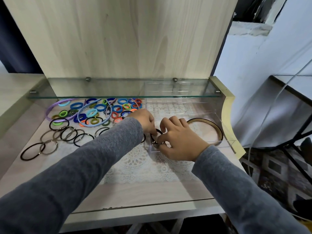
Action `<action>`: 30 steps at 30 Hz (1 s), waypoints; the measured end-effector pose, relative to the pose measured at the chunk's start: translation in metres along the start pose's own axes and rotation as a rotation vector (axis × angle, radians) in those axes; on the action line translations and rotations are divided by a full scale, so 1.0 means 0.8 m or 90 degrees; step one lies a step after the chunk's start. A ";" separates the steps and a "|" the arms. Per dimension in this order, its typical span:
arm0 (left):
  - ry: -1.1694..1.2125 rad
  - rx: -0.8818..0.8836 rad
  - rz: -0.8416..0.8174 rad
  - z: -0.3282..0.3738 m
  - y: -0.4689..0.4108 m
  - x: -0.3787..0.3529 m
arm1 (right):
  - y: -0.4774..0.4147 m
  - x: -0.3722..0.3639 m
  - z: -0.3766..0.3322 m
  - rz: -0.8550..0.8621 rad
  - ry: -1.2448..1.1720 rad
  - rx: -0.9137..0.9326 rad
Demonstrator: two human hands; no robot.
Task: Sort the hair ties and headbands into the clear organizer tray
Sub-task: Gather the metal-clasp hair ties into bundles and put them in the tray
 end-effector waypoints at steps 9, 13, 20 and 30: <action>-0.040 0.015 0.006 0.006 0.005 0.000 | 0.006 -0.003 0.009 -0.012 -0.052 0.010; -0.041 0.017 0.012 0.006 0.006 0.001 | 0.003 -0.001 0.025 0.022 -0.182 -0.051; -0.061 0.009 0.007 0.006 0.009 0.000 | -0.008 -0.014 0.053 -0.013 -0.359 -0.279; -0.159 -0.018 -0.007 0.013 0.016 0.004 | -0.023 -0.018 0.050 -0.094 -0.384 -0.400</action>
Point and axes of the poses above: each hand's wrist, its own y-axis away from the middle knuckle, its own x-axis out of the back of the hand, z = x × y, the point moved 4 cm from there along -y, towards the middle knuckle, and after that the axes turned 4 degrees about x, right-handed, at the moved point
